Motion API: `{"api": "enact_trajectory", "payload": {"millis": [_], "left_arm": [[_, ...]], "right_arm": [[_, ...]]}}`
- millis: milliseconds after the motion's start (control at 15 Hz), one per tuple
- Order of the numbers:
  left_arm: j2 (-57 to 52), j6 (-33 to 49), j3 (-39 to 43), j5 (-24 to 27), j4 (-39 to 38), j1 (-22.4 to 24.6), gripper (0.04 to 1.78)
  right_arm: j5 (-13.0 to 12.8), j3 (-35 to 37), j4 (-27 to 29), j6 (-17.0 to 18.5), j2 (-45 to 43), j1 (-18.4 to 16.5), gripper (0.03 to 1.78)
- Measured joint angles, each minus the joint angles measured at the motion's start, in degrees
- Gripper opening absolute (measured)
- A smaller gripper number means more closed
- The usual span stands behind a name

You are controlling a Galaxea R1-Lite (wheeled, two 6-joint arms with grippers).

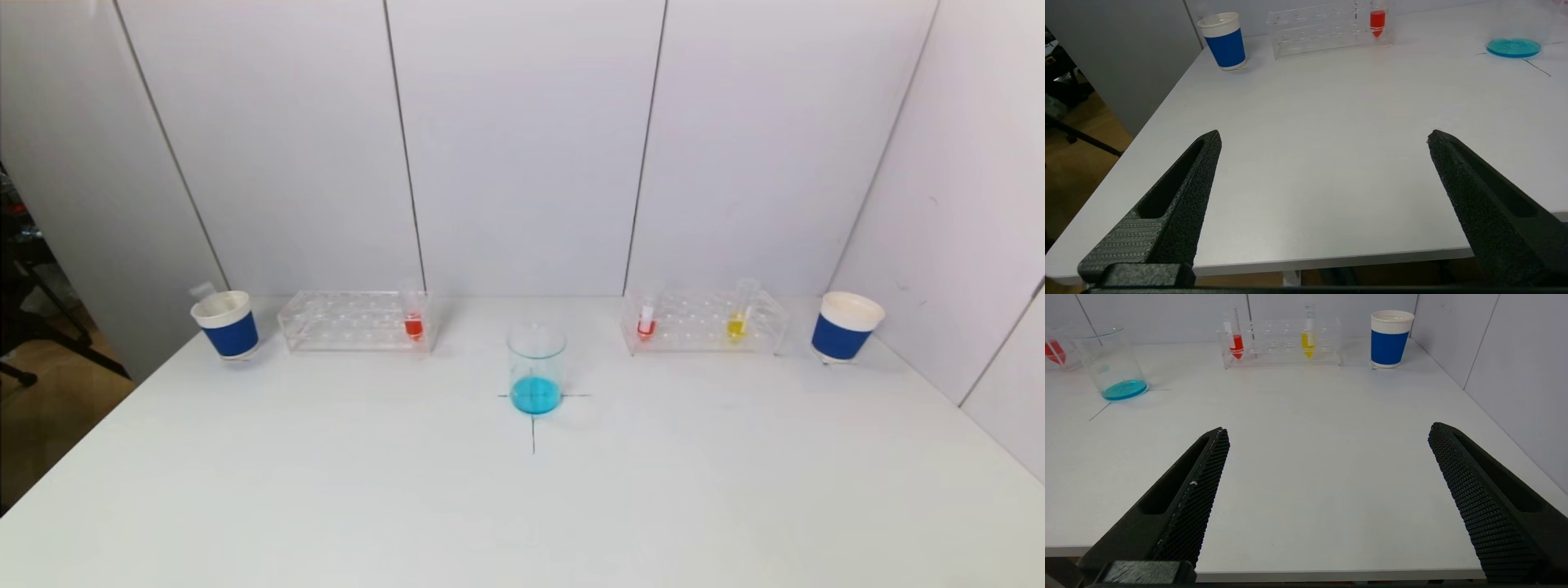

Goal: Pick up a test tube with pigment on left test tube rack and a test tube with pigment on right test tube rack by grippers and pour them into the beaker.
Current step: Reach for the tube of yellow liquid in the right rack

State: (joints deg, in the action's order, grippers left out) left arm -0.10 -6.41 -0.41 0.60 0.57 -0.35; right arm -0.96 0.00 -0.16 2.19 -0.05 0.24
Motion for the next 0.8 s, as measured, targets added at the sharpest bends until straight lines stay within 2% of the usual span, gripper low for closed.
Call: {"api": "enact_trajectory", "payload": {"millis": [800], "left_arm": [[0.0, 0.1, 0.4, -0.1, -0.2, 0.0, 1.76]], "right_arm": [[0.0, 0.0, 0.0, 0.0, 0.0, 0.0, 1.77]]}}
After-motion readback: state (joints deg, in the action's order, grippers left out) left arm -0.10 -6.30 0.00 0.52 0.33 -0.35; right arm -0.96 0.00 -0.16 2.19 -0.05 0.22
